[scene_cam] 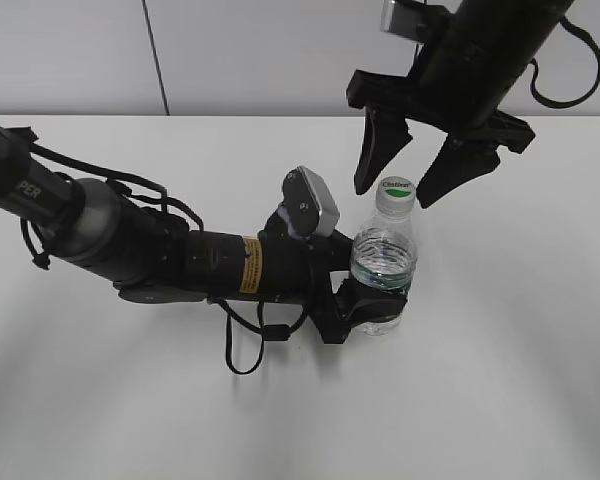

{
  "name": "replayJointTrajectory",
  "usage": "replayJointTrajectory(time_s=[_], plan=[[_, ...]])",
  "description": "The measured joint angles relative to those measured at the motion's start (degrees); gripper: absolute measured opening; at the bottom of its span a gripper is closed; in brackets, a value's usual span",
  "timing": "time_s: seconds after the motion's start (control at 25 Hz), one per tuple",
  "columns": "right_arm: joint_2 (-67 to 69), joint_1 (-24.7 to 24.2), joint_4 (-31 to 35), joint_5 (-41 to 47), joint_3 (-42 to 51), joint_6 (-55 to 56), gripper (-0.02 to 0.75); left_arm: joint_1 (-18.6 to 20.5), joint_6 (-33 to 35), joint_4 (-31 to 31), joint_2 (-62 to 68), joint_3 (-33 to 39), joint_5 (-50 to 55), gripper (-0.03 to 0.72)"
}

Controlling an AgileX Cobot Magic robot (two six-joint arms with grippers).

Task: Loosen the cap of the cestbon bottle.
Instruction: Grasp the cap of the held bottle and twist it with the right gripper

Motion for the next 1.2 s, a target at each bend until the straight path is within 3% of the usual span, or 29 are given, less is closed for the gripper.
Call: replayJointTrajectory(time_s=[0.12,0.28,0.76,0.92,1.2], plan=[[0.49,1.33,-0.55,0.11,0.00,-0.32,0.467,0.00,-0.04,0.00,0.00,0.00,0.00,0.518],[0.49,2.98,-3.90,-0.02,0.00,-0.32,0.341,0.17,0.01,0.34,0.00,0.00,-0.06,0.518],[0.49,3.30,-5.86,0.00,-0.11,-4.00,0.311,0.17,0.01,0.34,0.00,0.00,-0.06,0.518],[0.49,3.37,-6.00,0.08,-0.16,-13.15,0.306,0.11,0.12,0.34,0.00,0.00,-0.01,0.518],[0.49,3.37,-6.00,-0.01,-0.16,-42.25,0.306,0.11,0.18,0.39,0.00,0.00,-0.01,0.518]])
